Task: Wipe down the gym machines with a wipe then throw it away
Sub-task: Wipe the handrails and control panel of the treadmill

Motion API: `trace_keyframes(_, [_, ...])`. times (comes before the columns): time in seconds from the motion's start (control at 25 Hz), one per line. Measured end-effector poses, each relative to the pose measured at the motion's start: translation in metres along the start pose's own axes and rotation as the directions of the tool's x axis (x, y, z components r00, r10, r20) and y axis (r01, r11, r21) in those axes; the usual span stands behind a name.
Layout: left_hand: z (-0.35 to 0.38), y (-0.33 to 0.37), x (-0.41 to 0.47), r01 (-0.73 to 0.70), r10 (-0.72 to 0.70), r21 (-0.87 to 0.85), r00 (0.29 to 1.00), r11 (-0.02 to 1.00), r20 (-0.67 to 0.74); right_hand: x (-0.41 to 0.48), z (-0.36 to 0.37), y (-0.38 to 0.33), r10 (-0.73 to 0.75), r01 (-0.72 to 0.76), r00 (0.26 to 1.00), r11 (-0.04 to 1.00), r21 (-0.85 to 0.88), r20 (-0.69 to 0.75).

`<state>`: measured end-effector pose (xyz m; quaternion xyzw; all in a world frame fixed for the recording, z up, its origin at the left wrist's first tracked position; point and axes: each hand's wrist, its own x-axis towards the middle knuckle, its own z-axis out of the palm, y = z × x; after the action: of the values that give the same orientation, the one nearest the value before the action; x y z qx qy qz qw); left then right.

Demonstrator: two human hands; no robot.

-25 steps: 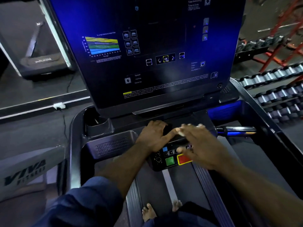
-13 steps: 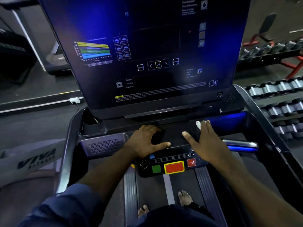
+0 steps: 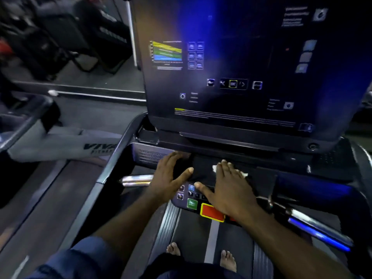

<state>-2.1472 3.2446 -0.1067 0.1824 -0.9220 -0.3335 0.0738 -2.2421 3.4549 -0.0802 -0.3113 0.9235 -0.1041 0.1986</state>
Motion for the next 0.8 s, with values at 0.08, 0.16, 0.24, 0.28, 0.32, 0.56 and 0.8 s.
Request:
trace_keyframes(0.08, [-0.014, -0.02, -0.016, 0.094, -0.094, 0.025, 0.996, 0.995, -0.005, 0.015, 0.009, -0.019, -0.136, 0.135, 0.99, 0.99, 0.032, 0.022])
trace_keyframes(0.16, [-0.03, -0.035, -0.024, 0.129, -0.131, 0.066, 0.991, 0.989, 0.022, 0.03, 0.015, -0.036, -0.236, 0.234, 0.971, 0.972, 0.032, 0.04])
trace_keyframes(0.24, [-0.043, -0.045, -0.024, 0.15, -0.157, 0.105, 0.986, 0.983, 0.058, 0.043, 0.016, -0.051, -0.271, 0.269, 0.962, 0.962, 0.049, 0.037])
trace_keyframes(0.28, [-0.048, -0.05, -0.023, 0.145, -0.156, 0.131, 0.985, 0.981, 0.074, 0.046, 0.015, -0.059, -0.278, 0.274, 0.96, 0.959, 0.075, 0.041])
trace_keyframes(0.32, [-0.052, -0.056, -0.02, 0.13, -0.145, 0.161, 0.986, 0.978, 0.086, 0.045, 0.015, -0.065, -0.286, 0.28, 0.957, 0.955, 0.096, 0.048])
trace_keyframes(0.56, [-0.074, -0.101, 0.001, 0.033, -0.046, 0.078, 0.983, 0.996, 0.176, 0.045, 0.016, -0.089, -0.384, 0.388, 0.922, 0.91, 0.145, -0.056])
trace_keyframes(0.8, [-0.112, -0.152, 0.018, -0.09, 0.089, -0.033, 0.996, 0.995, -0.012, 0.072, 0.019, -0.122, -0.268, 0.287, 0.953, 0.948, 0.14, -0.145])
